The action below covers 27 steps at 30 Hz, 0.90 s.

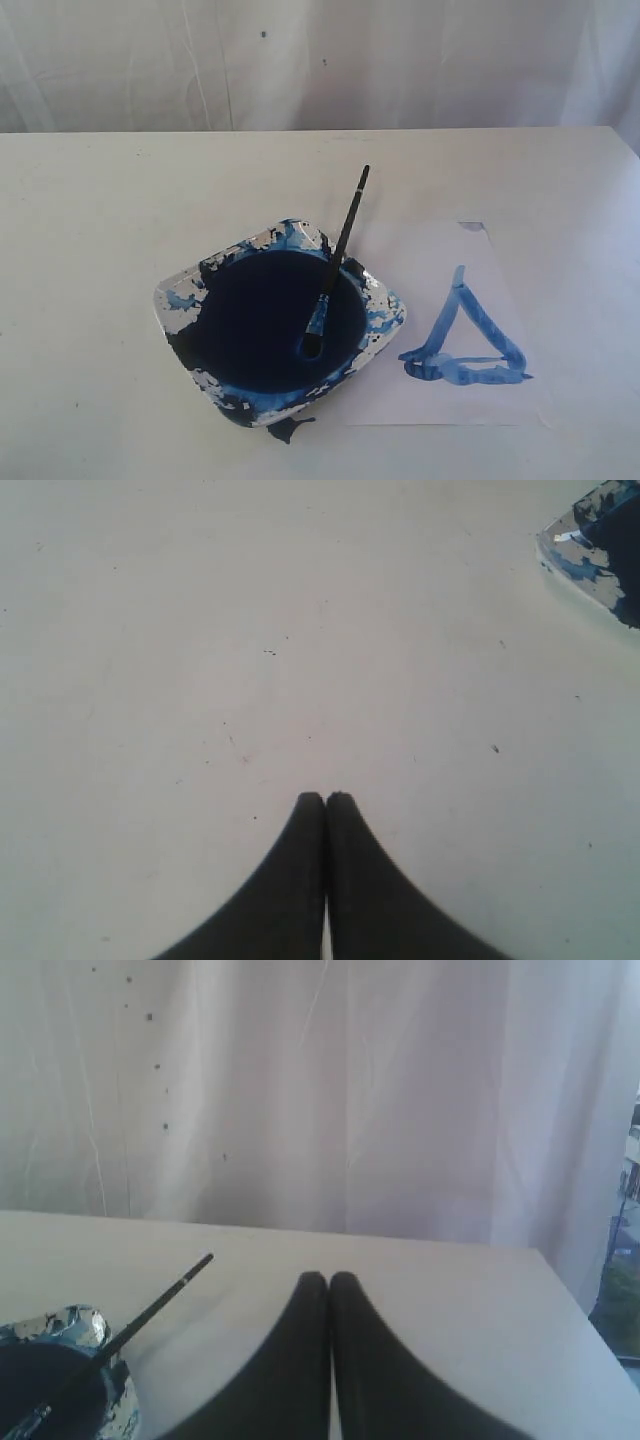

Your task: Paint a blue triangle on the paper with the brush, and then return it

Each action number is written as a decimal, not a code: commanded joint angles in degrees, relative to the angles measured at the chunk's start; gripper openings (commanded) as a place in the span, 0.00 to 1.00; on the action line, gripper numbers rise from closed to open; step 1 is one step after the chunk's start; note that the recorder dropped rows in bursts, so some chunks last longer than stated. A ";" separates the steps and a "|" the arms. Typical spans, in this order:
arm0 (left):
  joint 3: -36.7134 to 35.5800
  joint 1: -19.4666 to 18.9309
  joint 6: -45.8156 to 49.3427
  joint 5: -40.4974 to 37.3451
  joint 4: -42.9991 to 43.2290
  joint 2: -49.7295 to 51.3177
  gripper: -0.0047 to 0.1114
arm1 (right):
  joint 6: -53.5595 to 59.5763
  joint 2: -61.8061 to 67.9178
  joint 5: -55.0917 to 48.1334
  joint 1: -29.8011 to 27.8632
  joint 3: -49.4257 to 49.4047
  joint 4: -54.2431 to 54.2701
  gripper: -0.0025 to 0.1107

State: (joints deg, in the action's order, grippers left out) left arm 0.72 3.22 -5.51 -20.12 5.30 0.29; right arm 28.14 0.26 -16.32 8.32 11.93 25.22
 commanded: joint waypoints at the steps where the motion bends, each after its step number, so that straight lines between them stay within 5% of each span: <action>1: -0.18 0.36 -0.50 -0.72 -0.58 -0.29 0.04 | -8.57 -0.26 -0.31 -0.30 -5.20 -8.41 0.02; 2: -0.18 0.36 -0.50 -0.72 -0.58 -0.29 0.04 | -21.56 -0.26 -0.31 -0.30 -6.56 -18.16 0.02; 5: -0.18 0.36 -0.50 -0.72 -0.58 -0.29 0.04 | -34.70 -0.26 -0.31 -0.30 -7.35 -28.60 0.02; 12: -0.18 0.36 -0.50 -0.72 -0.58 -0.29 0.04 | -32.27 -0.26 7.24 -0.30 -11.93 -28.62 0.02; 27: -0.18 0.36 -0.50 -0.72 -0.58 -0.29 0.04 | -31.32 -0.26 -0.81 -0.30 -11.93 -28.50 0.02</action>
State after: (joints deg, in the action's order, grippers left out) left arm 0.72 3.22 -5.51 -20.12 5.30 0.29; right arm -3.73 0.26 -16.77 8.32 0.23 -2.79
